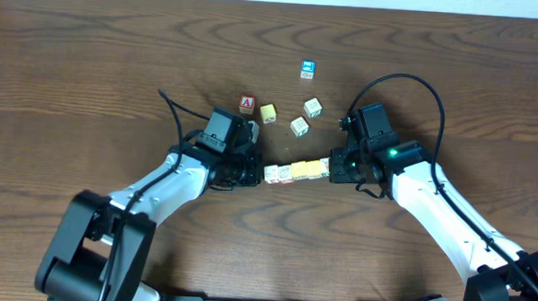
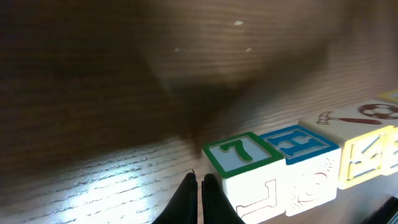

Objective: Lift 5 blocks

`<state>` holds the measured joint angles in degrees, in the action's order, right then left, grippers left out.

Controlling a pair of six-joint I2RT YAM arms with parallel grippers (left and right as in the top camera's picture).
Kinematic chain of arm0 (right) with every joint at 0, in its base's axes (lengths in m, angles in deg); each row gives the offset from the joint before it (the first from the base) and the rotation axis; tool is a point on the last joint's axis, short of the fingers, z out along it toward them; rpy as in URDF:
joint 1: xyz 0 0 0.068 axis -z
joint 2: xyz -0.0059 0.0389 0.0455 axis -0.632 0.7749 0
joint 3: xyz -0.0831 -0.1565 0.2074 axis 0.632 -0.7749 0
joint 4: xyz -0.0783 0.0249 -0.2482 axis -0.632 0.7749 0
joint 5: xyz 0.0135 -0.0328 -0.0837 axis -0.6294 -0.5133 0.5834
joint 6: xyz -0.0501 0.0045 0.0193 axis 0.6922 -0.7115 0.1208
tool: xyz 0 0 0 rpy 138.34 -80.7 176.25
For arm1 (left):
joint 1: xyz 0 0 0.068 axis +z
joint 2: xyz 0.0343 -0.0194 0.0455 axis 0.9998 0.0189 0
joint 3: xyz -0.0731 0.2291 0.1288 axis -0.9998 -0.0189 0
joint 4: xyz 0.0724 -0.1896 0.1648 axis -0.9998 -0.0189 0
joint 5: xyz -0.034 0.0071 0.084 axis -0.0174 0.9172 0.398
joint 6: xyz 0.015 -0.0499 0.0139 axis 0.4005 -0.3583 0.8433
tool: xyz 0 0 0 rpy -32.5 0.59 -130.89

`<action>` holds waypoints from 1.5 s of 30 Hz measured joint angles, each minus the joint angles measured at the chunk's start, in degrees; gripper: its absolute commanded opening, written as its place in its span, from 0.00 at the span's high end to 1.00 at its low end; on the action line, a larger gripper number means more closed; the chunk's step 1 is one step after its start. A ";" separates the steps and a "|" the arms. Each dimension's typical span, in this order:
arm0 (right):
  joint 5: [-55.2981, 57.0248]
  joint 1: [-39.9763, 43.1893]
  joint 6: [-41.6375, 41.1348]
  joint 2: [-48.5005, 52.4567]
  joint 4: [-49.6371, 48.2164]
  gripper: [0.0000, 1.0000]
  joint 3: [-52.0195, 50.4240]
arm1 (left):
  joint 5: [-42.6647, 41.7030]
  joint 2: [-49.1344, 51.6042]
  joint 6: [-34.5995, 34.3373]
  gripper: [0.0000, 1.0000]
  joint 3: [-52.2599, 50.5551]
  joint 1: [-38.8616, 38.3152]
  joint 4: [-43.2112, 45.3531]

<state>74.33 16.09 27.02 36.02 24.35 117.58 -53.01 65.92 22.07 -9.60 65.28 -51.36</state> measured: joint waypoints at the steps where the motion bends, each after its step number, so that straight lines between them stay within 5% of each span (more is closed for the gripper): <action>1: -0.07 0.00 0.00 0.00 -0.04 0.99 0.00 | 0.00 0.28 0.00 0.93 0.00 -0.09 0.00; 45: 5.07 -3.85 -0.94 8.37 -2.49 0.99 -2.93 | 3.08 4.28 0.09 0.93 0.00 -0.48 1.07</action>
<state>79.41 12.24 26.08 44.40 21.86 114.65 -49.93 70.21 22.16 -9.60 64.80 -50.29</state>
